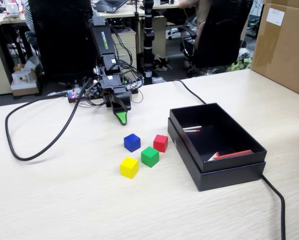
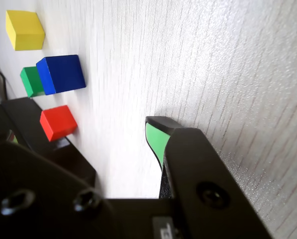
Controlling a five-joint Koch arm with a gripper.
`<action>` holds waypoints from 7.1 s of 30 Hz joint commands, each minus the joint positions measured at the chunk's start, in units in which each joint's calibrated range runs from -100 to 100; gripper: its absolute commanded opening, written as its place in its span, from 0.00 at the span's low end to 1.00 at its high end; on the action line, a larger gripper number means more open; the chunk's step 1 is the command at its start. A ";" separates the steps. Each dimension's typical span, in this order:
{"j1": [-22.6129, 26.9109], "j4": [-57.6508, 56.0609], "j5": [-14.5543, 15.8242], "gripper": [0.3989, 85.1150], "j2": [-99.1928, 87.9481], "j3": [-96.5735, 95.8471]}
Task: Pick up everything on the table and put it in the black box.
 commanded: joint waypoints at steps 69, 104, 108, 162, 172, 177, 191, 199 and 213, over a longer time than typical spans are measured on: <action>-0.05 -1.67 -0.05 0.59 -0.13 -1.67; 0.00 -1.67 -0.10 0.59 -0.13 -1.67; -0.05 -1.67 -0.10 0.59 -0.13 -1.67; -0.05 -1.67 -0.10 0.59 -0.13 -1.67; 0.98 -1.50 0.24 0.58 -0.13 -1.58; 0.93 -9.53 0.29 0.55 -0.13 4.32; 0.34 -46.16 1.07 0.55 36.47 56.18; 0.44 -53.07 0.24 0.52 59.08 72.40; -0.20 -53.07 -1.37 0.50 81.11 84.73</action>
